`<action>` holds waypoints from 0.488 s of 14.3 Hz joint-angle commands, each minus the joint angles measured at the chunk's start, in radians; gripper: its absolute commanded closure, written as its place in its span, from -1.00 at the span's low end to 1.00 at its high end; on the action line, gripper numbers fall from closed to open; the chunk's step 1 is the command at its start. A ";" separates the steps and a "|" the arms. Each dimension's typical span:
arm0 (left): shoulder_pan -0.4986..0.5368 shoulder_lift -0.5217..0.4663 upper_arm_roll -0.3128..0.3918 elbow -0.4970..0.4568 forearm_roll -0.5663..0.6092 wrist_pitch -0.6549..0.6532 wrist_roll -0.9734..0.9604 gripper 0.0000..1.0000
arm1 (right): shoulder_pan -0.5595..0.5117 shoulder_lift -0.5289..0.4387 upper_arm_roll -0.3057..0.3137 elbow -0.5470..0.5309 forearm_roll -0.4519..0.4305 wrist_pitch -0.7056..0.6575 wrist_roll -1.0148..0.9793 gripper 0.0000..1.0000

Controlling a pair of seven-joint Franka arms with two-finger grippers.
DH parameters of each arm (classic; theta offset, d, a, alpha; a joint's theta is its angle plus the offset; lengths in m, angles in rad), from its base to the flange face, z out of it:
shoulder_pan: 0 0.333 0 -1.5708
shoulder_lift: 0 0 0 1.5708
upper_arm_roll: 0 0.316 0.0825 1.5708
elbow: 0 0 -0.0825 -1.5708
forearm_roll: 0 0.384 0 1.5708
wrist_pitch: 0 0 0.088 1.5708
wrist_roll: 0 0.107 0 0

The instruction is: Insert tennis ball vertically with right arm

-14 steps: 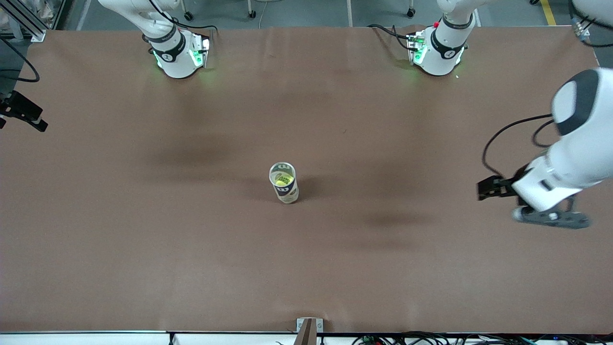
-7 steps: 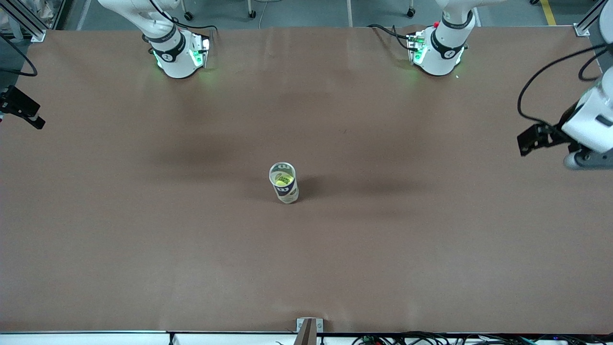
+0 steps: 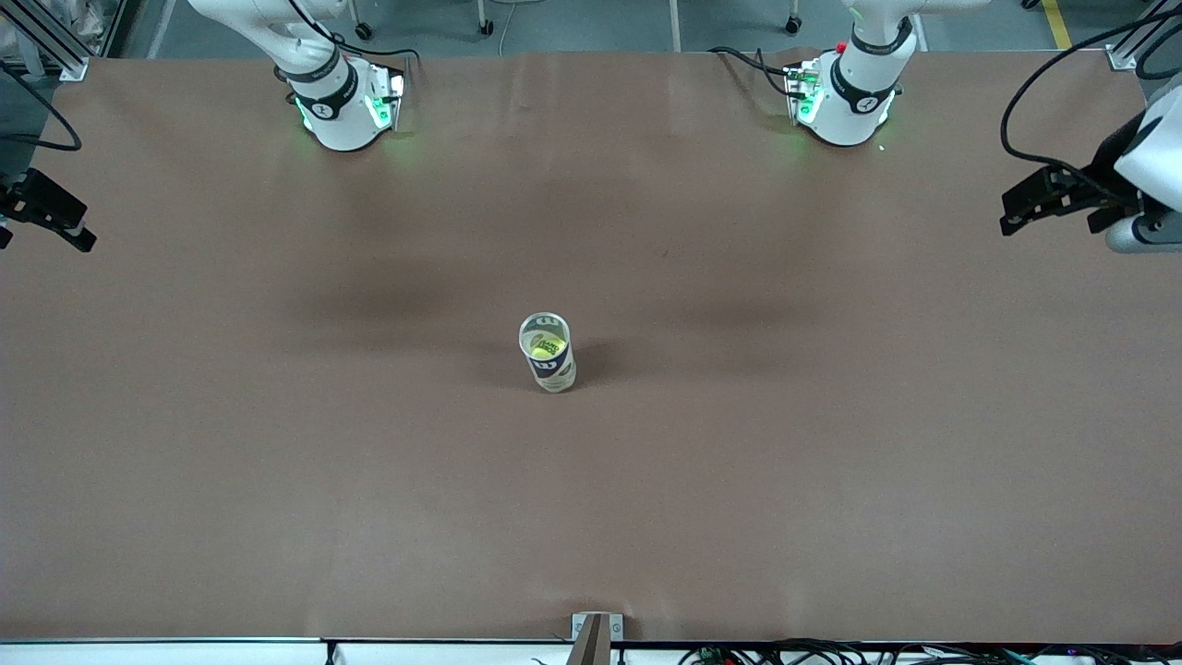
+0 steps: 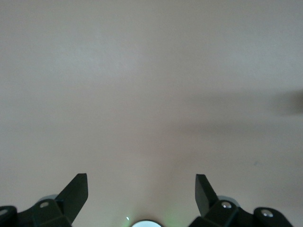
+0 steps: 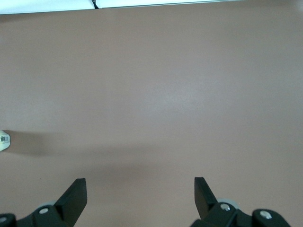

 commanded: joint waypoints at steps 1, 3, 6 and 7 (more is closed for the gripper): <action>-0.019 -0.118 0.018 -0.128 -0.020 0.017 0.009 -1.00 | -0.059 0.007 0.052 0.017 -0.011 -0.010 -0.005 -1.00; -0.017 -0.125 0.013 -0.130 -0.018 0.017 0.009 -1.00 | -0.087 0.007 0.086 0.020 -0.012 -0.010 0.002 -1.00; -0.019 -0.115 0.012 -0.125 -0.005 0.026 0.013 -1.00 | -0.087 0.007 0.085 0.018 -0.011 -0.013 0.007 -1.00; -0.019 -0.111 0.012 -0.124 -0.006 0.029 0.013 -1.00 | -0.081 0.007 0.080 0.018 -0.011 -0.013 0.007 -1.00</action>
